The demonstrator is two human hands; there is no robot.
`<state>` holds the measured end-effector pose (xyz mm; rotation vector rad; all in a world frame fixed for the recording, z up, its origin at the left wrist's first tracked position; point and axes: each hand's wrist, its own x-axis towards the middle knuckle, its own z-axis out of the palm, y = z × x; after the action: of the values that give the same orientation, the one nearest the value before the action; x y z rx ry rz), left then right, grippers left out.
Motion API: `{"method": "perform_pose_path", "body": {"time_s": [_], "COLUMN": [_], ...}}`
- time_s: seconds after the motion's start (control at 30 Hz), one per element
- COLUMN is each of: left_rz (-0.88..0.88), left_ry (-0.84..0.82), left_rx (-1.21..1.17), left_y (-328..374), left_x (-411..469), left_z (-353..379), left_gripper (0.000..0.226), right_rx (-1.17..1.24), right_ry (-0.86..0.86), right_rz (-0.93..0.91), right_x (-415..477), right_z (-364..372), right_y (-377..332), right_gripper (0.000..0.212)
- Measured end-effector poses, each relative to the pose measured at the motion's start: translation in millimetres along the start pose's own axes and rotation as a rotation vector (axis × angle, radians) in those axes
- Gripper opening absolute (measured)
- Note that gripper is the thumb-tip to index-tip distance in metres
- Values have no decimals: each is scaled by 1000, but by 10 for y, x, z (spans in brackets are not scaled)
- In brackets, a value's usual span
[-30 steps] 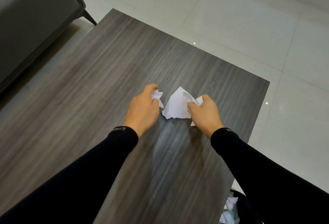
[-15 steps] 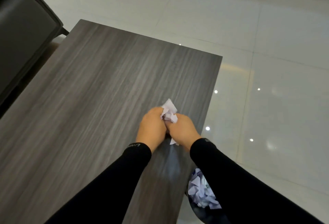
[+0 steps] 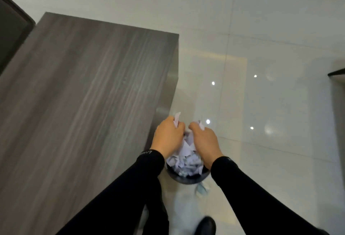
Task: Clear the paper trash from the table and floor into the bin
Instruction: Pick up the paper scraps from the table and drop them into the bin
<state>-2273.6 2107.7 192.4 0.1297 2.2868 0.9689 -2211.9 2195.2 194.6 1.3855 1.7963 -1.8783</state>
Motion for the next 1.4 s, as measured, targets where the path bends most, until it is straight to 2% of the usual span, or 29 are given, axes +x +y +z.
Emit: {"method": "perform_pose_path", "body": {"time_s": [0.17, 0.27, 0.37, 0.47, 0.53, 0.63, 0.73, 0.83, 0.93, 1.07, 1.13, 1.2, 1.3, 1.4], "left_rz": [-149, -237, -342, -442, -450, -318, -187, -69, 71, 181, 217, 250, 274, 256], "left_ry": [-135, -158, -179, -159, -92, -19, 15, 35, 127, 200, 189, 170, 158, 159], "left_rx": [18, 10, -140, -219, -141, 32, 83, 67, 60, 3, -25, -22, 11, 47], "left_y": [-516, -988, -1330, -1572, -1674, -1744, -1737, -1702, -1708, -1856, -1926, -1978, -2009, -1963], "left_x": [30, 156, 248, 391, 459, 477, 517, 688, 862, 1066, 1140, 1214, 1238, 1193], "left_z": [726, 1118, 1367, 1494, 1511, 1467, 1403, 1413, 1440, 1638, 1715, 1739, 1690, 1614], "left_gripper": [15, 40, 42, 56, 52, 27, 23, 14, 14, 14, 13, 13, 14, 13], "right_rx": [166, 156, 237, 335, 376, 393, 308, 173, -7, -82, -115, -118, -77, -4], "right_ry": [18, 24, -27, -89, 15, 267, 444, 394, 330, 333, 351, 379, 452, 561], "right_rz": [232, 296, 295, 291, 274, 227, 272, 358, 402, 494, 545, 570, 567, 449], "right_x": [341, 610, 809, 876, 876, 848, 852, 1032, 1273, 1650, 1815, 1944, 2005, 1857], "right_z": [-282, -178, -22, -22, -132, -381, -579, -555, -348, -16, 87, 138, 127, -65], "right_y": [854, 1390, 1809, 2105, 2220, 2361, 2615, 3059, 3529, 4179, 4401, 4549, 4605, 4353], "right_gripper": [38, 52, 60, 45, 29, 17, 20, 30, 47, 79, 83, 73, 46, 42]}}
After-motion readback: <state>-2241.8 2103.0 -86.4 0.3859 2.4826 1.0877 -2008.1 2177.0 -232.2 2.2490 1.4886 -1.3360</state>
